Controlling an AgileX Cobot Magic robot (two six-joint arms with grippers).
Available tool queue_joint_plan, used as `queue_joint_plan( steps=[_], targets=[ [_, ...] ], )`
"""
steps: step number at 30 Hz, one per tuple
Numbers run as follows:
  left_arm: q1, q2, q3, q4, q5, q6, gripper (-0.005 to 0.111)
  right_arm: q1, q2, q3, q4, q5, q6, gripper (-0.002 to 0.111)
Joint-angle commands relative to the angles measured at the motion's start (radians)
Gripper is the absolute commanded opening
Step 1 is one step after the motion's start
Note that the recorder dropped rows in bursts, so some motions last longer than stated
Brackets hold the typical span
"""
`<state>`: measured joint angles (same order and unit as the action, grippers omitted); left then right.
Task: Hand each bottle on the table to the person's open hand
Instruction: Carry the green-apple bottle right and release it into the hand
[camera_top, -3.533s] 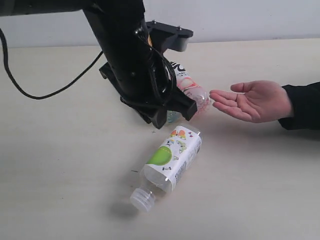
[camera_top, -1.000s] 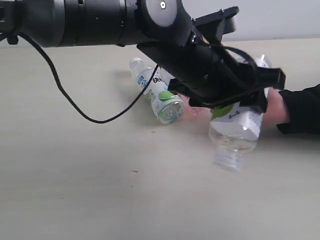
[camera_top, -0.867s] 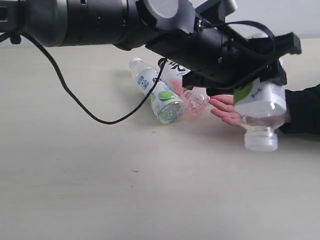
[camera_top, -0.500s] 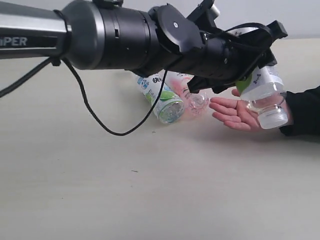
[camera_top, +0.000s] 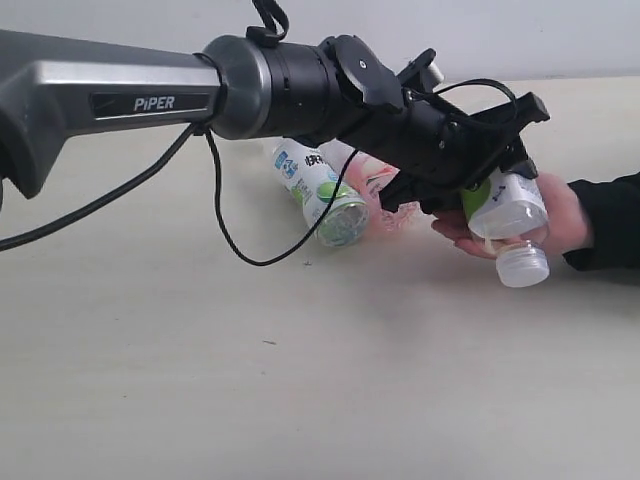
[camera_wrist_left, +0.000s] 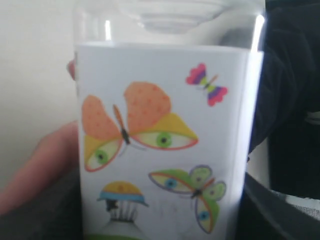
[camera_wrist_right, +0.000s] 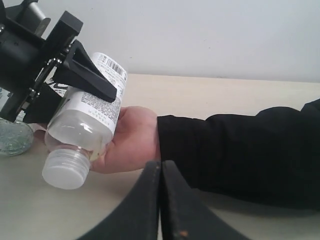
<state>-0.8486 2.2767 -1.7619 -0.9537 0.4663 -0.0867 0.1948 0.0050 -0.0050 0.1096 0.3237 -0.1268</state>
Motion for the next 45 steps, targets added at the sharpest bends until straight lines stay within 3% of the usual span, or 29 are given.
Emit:
queue_joint_plan(
  steps=[1, 10, 14, 20, 24, 45],
  targets=[
    [0.002, 0.017, -0.009, 0.019, 0.03, 0.004, 0.0, -0.002, -0.005, 0.005, -0.003, -0.014, -0.001, 0.0],
    [0.002, 0.02, -0.009, 0.019, 0.042, 0.004, 0.003, -0.002, -0.005, 0.005, -0.003, -0.014, -0.001, 0.0],
    [0.002, 0.02, -0.009, 0.019, 0.055, 0.004, 0.023, -0.002, -0.005, 0.005, -0.003, -0.014, -0.001, 0.0],
    [0.002, 0.02, -0.009, 0.024, 0.077, 0.008, 0.063, -0.002, -0.005, 0.005, -0.003, -0.014, -0.001, 0.0],
    [0.002, 0.02, -0.009, 0.024, 0.077, 0.029, 0.074, -0.002, -0.005, 0.005, -0.003, -0.014, -0.001, 0.0],
    [0.002, -0.072, -0.009, 0.038, 0.115, 0.067, 0.074, -0.002, -0.005, 0.005, -0.003, -0.014, -0.001, 0.0]
  ],
)
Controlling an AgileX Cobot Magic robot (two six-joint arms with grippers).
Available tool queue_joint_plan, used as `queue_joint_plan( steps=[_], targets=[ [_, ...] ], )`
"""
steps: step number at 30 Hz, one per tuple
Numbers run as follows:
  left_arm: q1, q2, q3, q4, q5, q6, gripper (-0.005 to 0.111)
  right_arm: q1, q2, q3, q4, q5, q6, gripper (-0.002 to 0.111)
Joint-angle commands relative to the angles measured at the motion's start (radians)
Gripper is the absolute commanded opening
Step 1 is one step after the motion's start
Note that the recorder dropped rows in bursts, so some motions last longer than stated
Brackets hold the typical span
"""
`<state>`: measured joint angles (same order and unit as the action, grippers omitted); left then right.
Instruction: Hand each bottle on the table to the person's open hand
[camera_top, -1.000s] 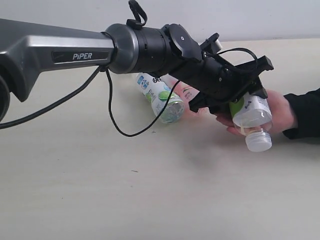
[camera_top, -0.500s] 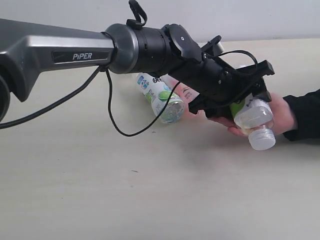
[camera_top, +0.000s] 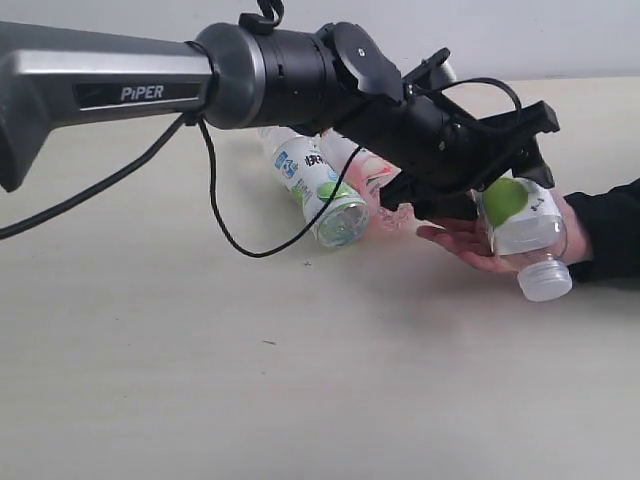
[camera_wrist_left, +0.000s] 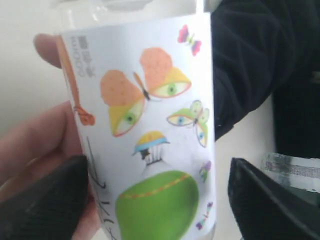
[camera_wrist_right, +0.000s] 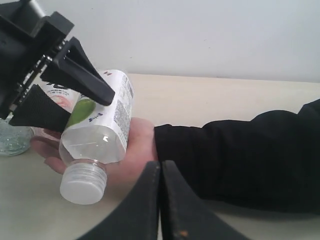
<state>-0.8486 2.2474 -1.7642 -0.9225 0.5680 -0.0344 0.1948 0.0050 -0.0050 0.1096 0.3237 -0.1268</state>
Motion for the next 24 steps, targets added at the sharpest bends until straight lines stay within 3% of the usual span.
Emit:
queue_joint_plan(
  steps=[1, 12, 20, 24],
  targets=[
    [0.002, -0.053, -0.007, 0.007, 0.02, 0.015, 0.074, -0.002, -0.005, 0.005, -0.003, -0.014, -0.001, 0.0],
    [0.011, -0.16, -0.007, 0.101, 0.09, 0.034, 0.074, -0.002, -0.005, 0.005, -0.003, -0.014, -0.001, 0.0],
    [0.088, -0.285, -0.007, 0.286, 0.284, 0.025, 0.074, -0.002, -0.005, 0.005, -0.003, -0.014, -0.001, 0.0],
    [0.099, -0.343, -0.007, 0.507, 0.371, -0.065, 0.068, -0.002, -0.005, 0.005, -0.003, -0.014, -0.001, 0.0]
  ],
)
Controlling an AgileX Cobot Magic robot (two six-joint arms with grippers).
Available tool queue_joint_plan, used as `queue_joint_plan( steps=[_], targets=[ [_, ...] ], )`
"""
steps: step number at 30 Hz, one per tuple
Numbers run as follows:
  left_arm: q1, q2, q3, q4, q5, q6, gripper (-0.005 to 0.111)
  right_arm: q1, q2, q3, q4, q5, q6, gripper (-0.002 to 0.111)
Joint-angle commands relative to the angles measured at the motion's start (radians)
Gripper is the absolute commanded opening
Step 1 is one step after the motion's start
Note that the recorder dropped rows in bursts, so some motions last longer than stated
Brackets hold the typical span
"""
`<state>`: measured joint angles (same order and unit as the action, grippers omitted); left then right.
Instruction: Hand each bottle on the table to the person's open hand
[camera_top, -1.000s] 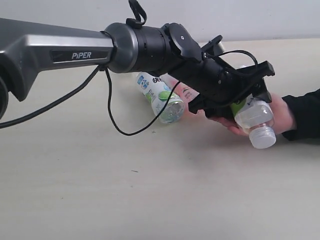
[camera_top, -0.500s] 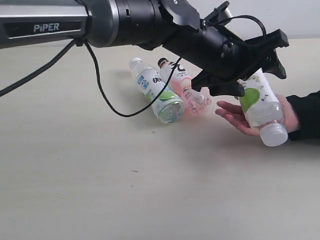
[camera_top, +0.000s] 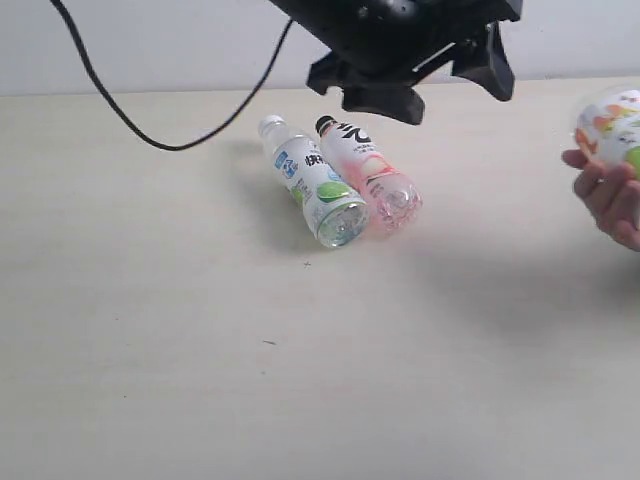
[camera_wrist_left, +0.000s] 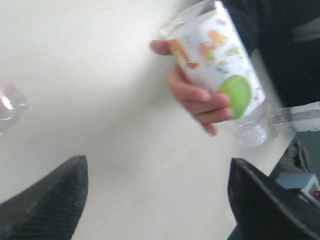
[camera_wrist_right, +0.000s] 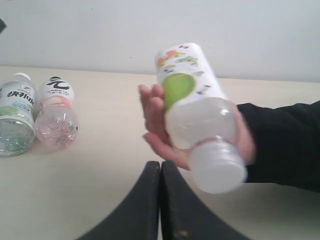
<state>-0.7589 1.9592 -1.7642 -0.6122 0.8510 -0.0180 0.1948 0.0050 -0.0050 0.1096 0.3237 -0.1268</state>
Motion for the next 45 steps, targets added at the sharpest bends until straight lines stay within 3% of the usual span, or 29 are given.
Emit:
queue_joint_plan(
  steps=[1, 3, 5, 6, 9, 12, 17, 21, 30, 38, 45],
  targets=[
    [0.008, -0.07, -0.007, 0.284, 0.107, -0.123, 0.061, -0.002, -0.005, 0.005, -0.003, -0.014, -0.001, 0.0],
    [-0.002, -0.094, -0.007, 0.423, 0.153, -0.193, 0.042, -0.002, -0.005, 0.005, -0.003, -0.014, -0.001, 0.0],
    [-0.01, -0.12, 0.006, 0.517, 0.204, -0.22, 0.011, -0.002, -0.005, 0.005, -0.003, -0.014, -0.001, 0.0],
    [-0.01, -0.133, 0.022, 0.543, 0.214, -0.217, 0.001, -0.002, -0.005, 0.005, -0.003, -0.014, -0.001, 0.0],
    [-0.01, -0.205, 0.112, 0.596, 0.174, -0.225, 0.003, -0.002, -0.005, 0.005, -0.003, -0.014, -0.001, 0.0],
    [-0.01, -0.313, 0.264, 0.632, 0.028, -0.225, 0.003, -0.002, -0.005, 0.005, -0.003, -0.014, -0.001, 0.0],
    [-0.01, -0.554, 0.608, 0.656, -0.281, -0.198, 0.003, -0.002, -0.005, 0.005, -0.003, -0.014, -0.001, 0.0],
    [-0.008, -0.776, 0.859, 0.718, -0.429, -0.196, 0.003, -0.002, -0.005, 0.005, -0.003, -0.014, -0.001, 0.0],
    [-0.008, -1.141, 1.257, 0.785, -0.492, -0.271, 0.003, -0.002, -0.005, 0.005, -0.003, -0.014, -0.001, 0.0],
    [-0.008, -1.29, 1.394, 0.785, -0.398, -0.273, 0.003, -0.002, -0.005, 0.005, -0.003, -0.014, -0.001, 0.0],
    [-0.008, -1.307, 1.442, 0.785, -0.373, -0.273, 0.003, -0.002, -0.005, 0.005, -0.003, -0.014, -0.001, 0.0]
  ],
)
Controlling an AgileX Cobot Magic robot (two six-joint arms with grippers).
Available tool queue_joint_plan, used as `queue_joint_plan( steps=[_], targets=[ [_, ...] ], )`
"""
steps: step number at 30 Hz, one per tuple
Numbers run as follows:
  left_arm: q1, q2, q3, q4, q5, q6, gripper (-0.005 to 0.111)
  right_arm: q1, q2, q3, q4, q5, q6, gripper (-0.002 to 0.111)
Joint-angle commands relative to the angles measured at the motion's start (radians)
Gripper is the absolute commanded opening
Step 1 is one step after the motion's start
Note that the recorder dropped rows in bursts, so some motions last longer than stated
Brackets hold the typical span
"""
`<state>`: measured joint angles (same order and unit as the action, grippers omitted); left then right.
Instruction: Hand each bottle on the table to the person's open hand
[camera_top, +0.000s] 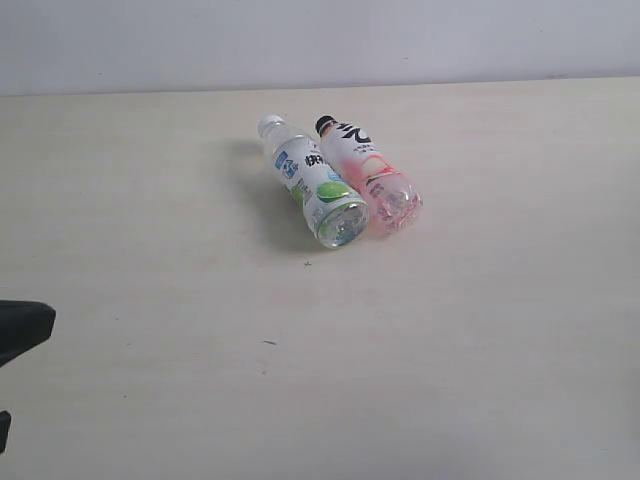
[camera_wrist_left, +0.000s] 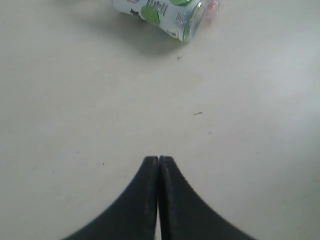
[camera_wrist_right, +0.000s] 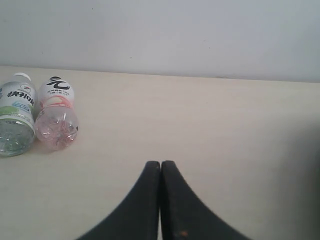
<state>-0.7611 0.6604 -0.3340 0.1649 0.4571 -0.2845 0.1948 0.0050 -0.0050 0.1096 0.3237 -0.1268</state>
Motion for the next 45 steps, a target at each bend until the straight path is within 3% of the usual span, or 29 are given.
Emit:
queue_joint_plan(
  steps=[1, 17, 31, 34, 38, 42, 45],
  targets=[
    [-0.005, -0.009, 0.012, 0.007, 0.028, -0.007, 0.003, -0.002, -0.005, 0.005, -0.003, -0.014, -0.001, 0.0],
    [-0.005, -0.009, 0.012, 0.007, 0.028, -0.007, 0.003, -0.002, -0.005, 0.005, -0.016, -0.034, -0.014, 0.0],
    [-0.005, -0.009, 0.012, 0.007, 0.028, -0.007, 0.003, -0.002, -0.005, 0.005, 0.154, -0.612, 0.16, 0.0],
    [-0.005, -0.009, 0.012, 0.007, 0.028, -0.007, 0.003, -0.002, -0.005, 0.004, 0.147, -0.843, 0.275, 0.0],
    [-0.005, -0.009, 0.012, 0.007, 0.028, -0.007, 0.003, -0.002, 0.072, -0.095, 0.145, -0.973, 0.349, 0.0],
    [-0.005, -0.009, 0.012, 0.007, 0.028, -0.007, 0.003, -0.002, 0.286, -0.275, 0.117, -0.917, 0.337, 0.0],
    [-0.005, -0.009, 0.012, 0.007, 0.028, -0.007, 0.003, -0.002, 0.496, -0.449, 0.051, -0.757, 0.337, 0.0]
  ],
)
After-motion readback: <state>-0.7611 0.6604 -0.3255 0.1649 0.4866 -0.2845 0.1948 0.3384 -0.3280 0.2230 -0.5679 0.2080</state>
